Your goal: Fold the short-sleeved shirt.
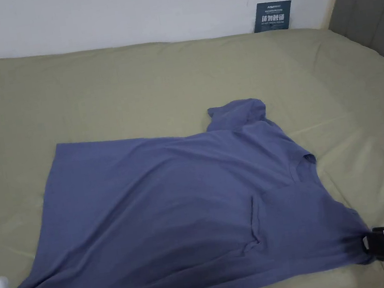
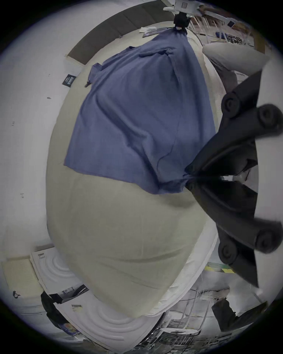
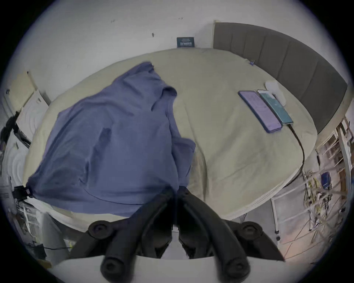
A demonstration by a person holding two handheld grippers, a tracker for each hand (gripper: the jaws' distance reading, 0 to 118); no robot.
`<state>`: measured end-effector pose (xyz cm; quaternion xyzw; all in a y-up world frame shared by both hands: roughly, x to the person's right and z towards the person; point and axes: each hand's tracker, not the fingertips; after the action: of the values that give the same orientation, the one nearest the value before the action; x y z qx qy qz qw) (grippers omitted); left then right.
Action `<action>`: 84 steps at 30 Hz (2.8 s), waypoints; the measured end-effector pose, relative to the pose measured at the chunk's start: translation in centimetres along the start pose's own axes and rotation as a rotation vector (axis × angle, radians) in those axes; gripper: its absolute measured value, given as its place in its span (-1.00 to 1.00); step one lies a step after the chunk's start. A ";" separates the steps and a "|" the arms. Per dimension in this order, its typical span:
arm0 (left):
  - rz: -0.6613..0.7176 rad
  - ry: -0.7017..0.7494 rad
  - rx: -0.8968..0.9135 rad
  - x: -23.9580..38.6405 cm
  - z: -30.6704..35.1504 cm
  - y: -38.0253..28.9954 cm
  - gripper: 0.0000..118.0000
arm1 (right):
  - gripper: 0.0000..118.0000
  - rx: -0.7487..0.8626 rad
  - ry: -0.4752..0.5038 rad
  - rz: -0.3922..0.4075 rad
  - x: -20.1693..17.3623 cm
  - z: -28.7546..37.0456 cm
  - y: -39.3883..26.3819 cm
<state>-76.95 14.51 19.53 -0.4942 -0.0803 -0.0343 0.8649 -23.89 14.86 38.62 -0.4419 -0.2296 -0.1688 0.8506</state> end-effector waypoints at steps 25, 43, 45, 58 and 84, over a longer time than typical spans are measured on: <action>-0.009 0.071 -0.017 3.7 -9.2 14.4 0.67 | 0.40 0.046 -0.053 -0.030 -3.8 -8.4 14.1; -0.036 -0.038 0.098 2.2 -4.2 7.9 -0.67 | -1.00 0.193 -0.016 -0.065 -6.1 -1.7 4.6; -0.021 -0.051 0.066 2.6 -4.8 9.3 0.21 | -1.00 0.185 -0.019 -0.063 -6.3 -2.1 4.5; -0.025 -0.036 -0.048 2.0 -10.4 10.7 -0.83 | -1.00 0.118 -0.060 -0.061 -5.5 -3.7 4.5; -0.077 -0.032 0.011 0.5 -4.5 10.5 -0.85 | -0.89 0.067 -0.038 -0.044 -3.9 -6.0 10.2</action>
<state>-74.51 15.94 8.44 -0.4867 -0.1134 -0.0590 0.8642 -20.75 15.85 26.59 -0.4110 -0.2609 -0.1712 0.8566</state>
